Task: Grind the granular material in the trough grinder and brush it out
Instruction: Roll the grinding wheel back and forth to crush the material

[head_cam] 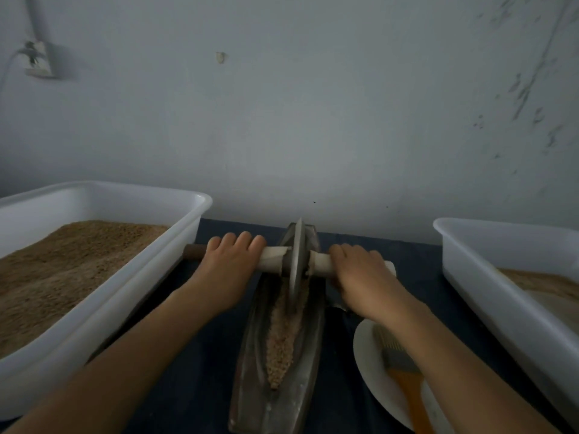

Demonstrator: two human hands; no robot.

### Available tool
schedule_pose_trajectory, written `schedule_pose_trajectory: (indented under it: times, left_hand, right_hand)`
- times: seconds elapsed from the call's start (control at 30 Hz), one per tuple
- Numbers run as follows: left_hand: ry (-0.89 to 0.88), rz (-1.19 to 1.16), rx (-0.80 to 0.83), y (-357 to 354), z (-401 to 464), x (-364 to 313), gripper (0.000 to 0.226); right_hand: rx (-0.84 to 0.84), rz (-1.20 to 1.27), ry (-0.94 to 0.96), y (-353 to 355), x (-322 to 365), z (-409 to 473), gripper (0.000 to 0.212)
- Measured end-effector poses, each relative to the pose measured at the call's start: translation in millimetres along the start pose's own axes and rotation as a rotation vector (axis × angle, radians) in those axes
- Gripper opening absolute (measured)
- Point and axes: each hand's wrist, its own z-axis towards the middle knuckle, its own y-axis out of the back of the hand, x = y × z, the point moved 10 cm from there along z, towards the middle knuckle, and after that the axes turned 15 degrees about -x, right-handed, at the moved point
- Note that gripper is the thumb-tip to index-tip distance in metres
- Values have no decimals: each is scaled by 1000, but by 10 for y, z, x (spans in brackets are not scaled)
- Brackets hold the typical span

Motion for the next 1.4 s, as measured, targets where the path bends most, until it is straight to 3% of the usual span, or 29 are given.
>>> schedule_pose_trajectory:
  times: [0.13, 0.23, 0.37, 0.53, 0.7, 0.83, 0.97, 1.07, 1.23, 1.33, 1.4]
  left_hand:
    - [37, -45, -37, -40, 41, 25, 51]
    - [7, -78, 13, -33, -9, 44, 45]
    - [-63, -99, 219, 24, -109, -7, 45]
    - [-95, -261, 607, 127, -375, -101, 31]
    - [-94, -321, 760, 190, -486, -101, 30]
    - [-58, -352, 721, 133, -423, -102, 30]
    - [-42, -272, 582, 27, -267, -53, 29]
    - [-23, -125, 377, -29, -107, -3, 37]
    - [-5, 26, 14, 37, 48, -15, 45]
    - [-7, -4, -7, 43, 41, -11, 45]
    - [-13, -34, 68, 29, 9, 3, 44]
  right_hand:
    - [-79, -32, -8, 1, 14, 37, 41]
    - [-27, -27, 12, 16, 53, 13, 34]
    - [178, 48, 43, 37, 122, -108, 21]
    - [447, 189, 53, 139, 253, -309, 29]
    - [488, 222, 90, 222, 331, -369, 29]
    - [456, 204, 59, 166, 294, -317, 28]
    - [218, 101, 36, 107, 175, -141, 27]
    - [46, 21, 29, 27, 65, -31, 31]
    - [-100, 10, -2, -15, -36, 44, 35]
    - [-91, 7, -7, -5, -20, 33, 35]
    - [-25, -13, 24, -7, 20, -1, 30]
